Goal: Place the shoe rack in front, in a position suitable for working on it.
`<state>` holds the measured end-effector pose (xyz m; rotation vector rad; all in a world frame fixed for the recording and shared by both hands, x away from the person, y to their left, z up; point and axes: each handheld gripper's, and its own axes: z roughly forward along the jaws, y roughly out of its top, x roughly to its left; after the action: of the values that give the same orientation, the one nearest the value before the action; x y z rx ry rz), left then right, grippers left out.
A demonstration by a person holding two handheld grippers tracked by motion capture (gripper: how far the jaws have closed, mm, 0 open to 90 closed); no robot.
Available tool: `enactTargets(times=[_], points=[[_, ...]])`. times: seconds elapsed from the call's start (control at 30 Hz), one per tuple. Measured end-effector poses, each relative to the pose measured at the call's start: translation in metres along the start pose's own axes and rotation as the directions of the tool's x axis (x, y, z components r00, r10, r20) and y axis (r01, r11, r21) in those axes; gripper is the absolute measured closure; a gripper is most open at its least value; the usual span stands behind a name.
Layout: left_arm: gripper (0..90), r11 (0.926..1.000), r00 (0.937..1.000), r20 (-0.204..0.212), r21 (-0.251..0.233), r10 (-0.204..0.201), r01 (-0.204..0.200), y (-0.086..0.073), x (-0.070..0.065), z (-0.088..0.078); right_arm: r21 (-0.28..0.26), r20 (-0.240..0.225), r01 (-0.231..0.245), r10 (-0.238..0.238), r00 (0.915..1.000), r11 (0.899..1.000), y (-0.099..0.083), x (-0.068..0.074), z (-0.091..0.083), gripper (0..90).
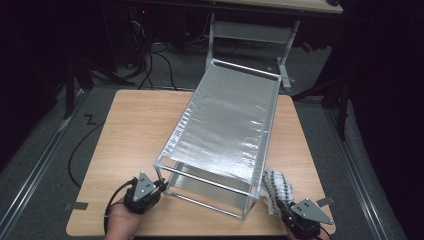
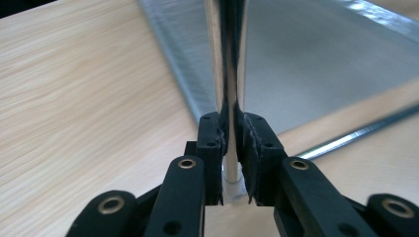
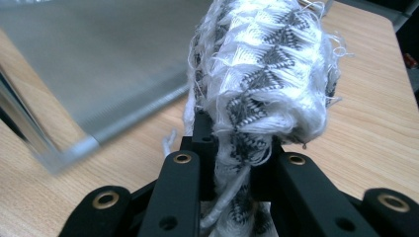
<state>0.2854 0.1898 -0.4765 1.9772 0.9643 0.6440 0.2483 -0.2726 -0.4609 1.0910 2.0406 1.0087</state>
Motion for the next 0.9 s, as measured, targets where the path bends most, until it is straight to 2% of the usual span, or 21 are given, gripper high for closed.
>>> enactTargets(times=[0.17, 0.33, 0.4, 0.47, 0.7, 0.83, 0.9], points=[[78.5, 0.9986, 0.9956, -0.078, -0.008, -0.053, 0.053, -0.003, 0.028, 0.003, 0.008, -0.008, 0.014, -0.014, 0.9999, 1.000, 0.001, 0.003, 0.004, 78.2], [78.4, 0.9977, 0.9909, -0.117, -0.008, -0.068, 0.067, -0.002, 0.043, 0.008, 0.017, -0.012, 0.020, -0.019, 0.9997, 1.000, 0.001, 0.005, 0.006, 78.1], [78.6, 0.9965, 0.9896, -0.117, -0.009, -0.083, 0.083, -0.002, 0.044, 0.007, 0.020, -0.012, 0.019, -0.019, 0.9997, 1.000, 0.001, 0.005, 0.007, 78.1], [77.7, 0.9967, 0.9889, -0.125, -0.006, -0.081, 0.081, -0.002, 0.042, 0.006, 0.021, -0.014, 0.020, -0.019, 0.9997, 1.000, 0.000, 0.005, 0.007, 78.1], [52.1, 0.9906, 0.9801, -0.144, -0.024, -0.137, 0.135, -0.005, 0.038, -0.007, 0.016, -0.022, 0.008, -0.008, 0.9997, 1.000, 0.002, 0.002, 0.010, 78.0], [47.7, 0.9874, 0.9789, -0.130, -0.027, -0.158, 0.156, -0.011, 0.034, -0.020, 0.007, -0.031, 0.003, -0.002, 0.9995, 1.000, 0.007, 0.001, 0.015, 78.0], [46.9, 0.9880, 0.9808, -0.119, -0.022, -0.155, 0.153, -0.013, 0.029, -0.026, 0.006, -0.035, 0.004, -0.004, 0.9994, 1.000, 0.009, 0.000, 0.020, 77.9]])
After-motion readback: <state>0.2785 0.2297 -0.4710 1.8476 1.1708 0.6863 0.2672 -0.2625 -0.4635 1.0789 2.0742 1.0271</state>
